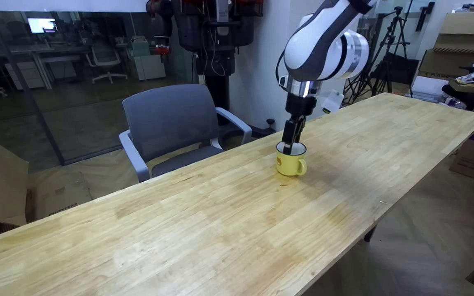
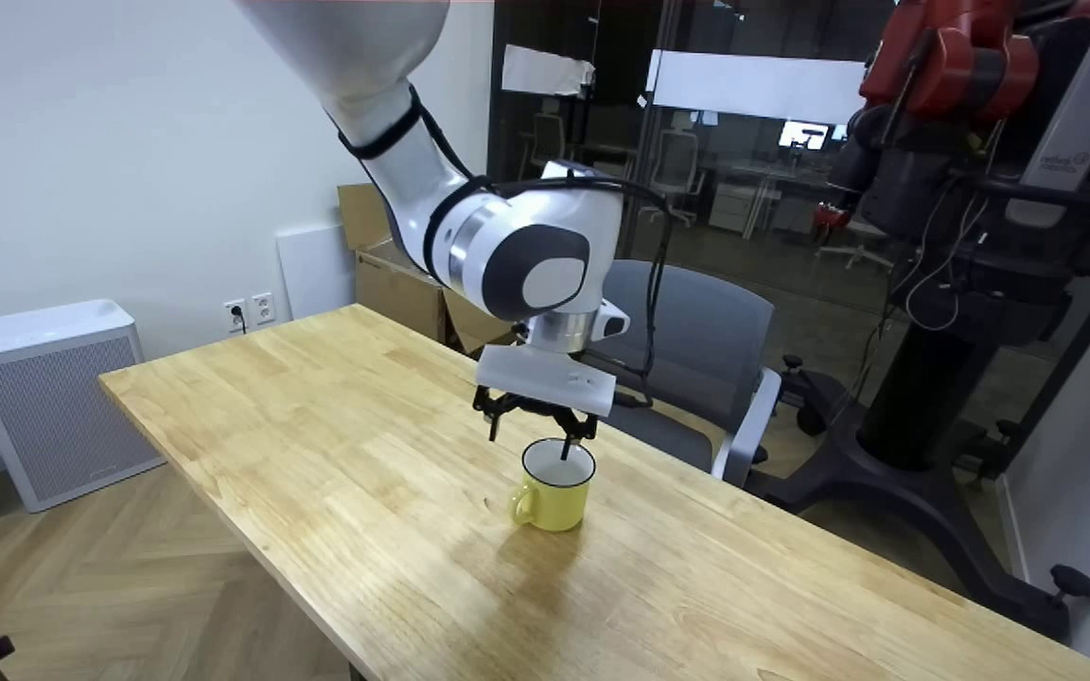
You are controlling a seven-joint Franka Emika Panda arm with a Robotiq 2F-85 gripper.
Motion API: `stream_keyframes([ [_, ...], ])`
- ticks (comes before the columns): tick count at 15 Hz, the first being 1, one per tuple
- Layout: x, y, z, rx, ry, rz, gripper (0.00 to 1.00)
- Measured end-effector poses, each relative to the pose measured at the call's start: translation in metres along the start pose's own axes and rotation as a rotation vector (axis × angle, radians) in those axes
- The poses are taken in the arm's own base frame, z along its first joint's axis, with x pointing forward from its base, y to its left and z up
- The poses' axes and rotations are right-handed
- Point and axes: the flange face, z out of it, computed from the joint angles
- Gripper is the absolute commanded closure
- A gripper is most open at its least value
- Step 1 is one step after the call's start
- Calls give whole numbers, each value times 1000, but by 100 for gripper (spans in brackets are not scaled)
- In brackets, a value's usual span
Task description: Move the yellow mug forwards
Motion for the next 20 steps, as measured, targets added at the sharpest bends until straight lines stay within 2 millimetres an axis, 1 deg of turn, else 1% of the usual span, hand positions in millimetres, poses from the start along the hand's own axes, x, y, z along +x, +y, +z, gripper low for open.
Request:
stream_keyframes([
  [2,0,0,0,0,0,0,0],
  [4,-1,0,5,1,-8,1,0],
  [6,-4,4,15,-5,-25,10,0],
  [8,-6,12,29,-15,-43,22,0],
  [9,-6,16,37,-20,-51,26,25],
  [10,-5,20,43,-25,-56,33,25],
  [13,0,26,54,-44,-63,43,48],
  [14,2,27,56,-49,-64,45,55],
  [18,10,24,58,-66,-63,41,82],
  [20,14,21,57,-74,-63,36,95],
])
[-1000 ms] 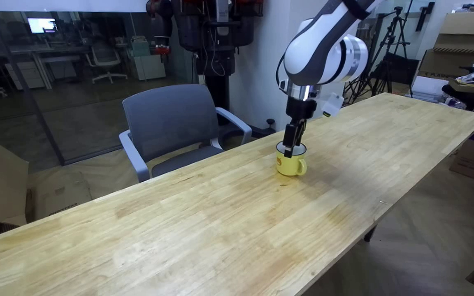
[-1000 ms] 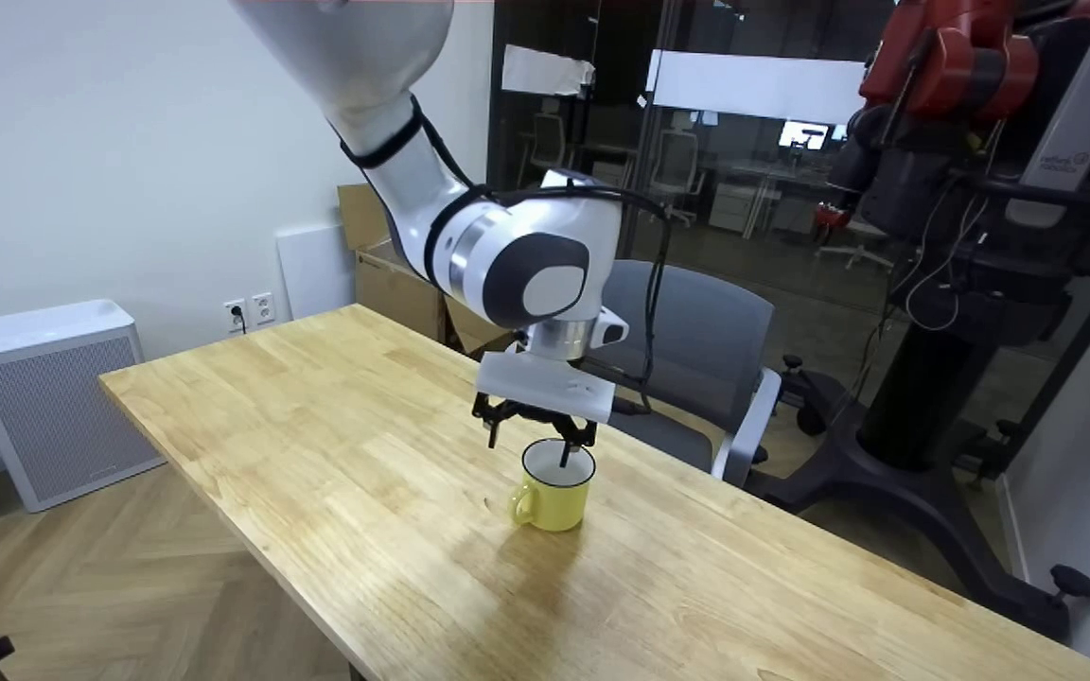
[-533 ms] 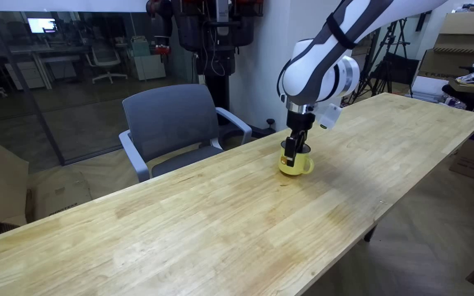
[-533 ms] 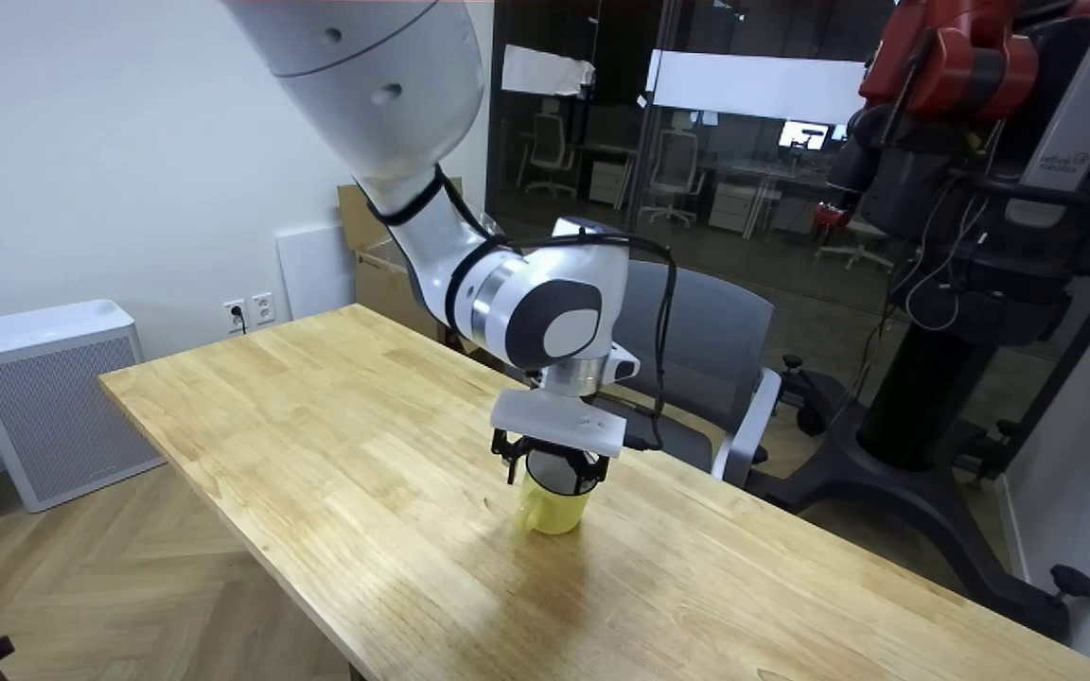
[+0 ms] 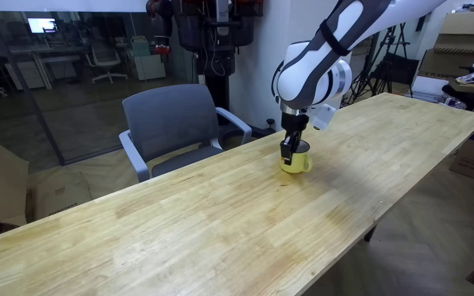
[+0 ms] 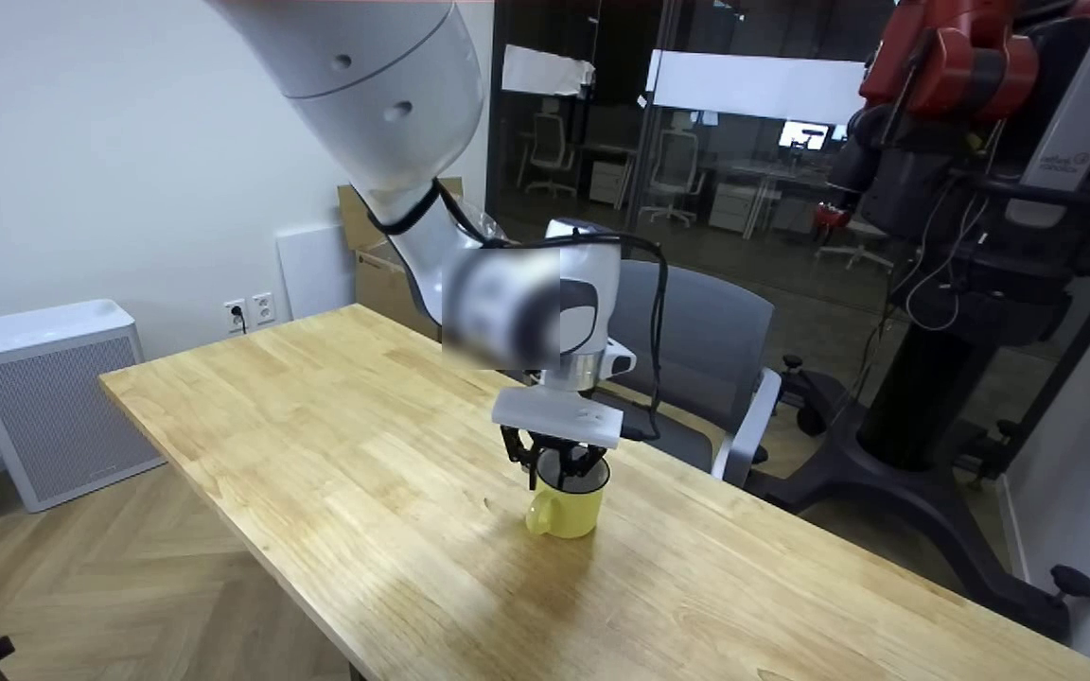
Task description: Move the yellow mug forwards
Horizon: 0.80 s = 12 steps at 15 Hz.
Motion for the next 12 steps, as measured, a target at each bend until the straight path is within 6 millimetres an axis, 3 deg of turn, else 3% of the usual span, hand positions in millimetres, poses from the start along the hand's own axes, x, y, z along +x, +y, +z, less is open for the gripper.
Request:
stream_keyframes([
  [3,4,-6,-1,-9,-3,-11,100],
  [5,6,-9,-1,-19,-11,-19,91],
  [8,7,-11,-1,-25,-33,-29,91],
  [9,7,-11,-1,-26,-35,-30,98],
  [12,7,-11,-1,-23,-35,-33,98],
])
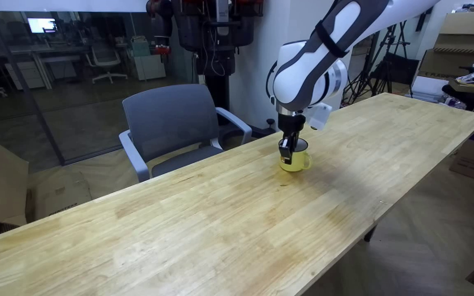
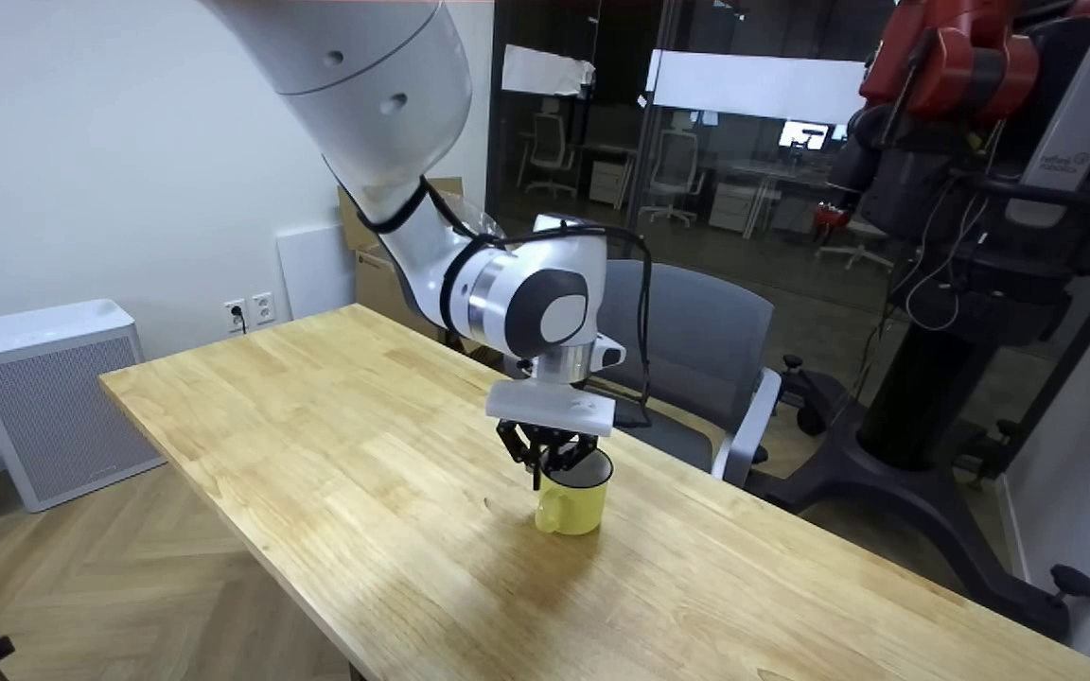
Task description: Move the yellow mug forwards
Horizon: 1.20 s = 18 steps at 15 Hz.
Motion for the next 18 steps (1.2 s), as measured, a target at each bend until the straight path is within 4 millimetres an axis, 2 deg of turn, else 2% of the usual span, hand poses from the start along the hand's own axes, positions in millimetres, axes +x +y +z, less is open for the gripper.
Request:
stream_keyframes([
  [4,4,-9,0,12,5,-1,98],
  [9,7,-46,-2,40,-13,46,98],
  [14,-19,-92,-4,71,-51,145,98],
  [18,-39,-124,-2,47,-12,228,98],
])
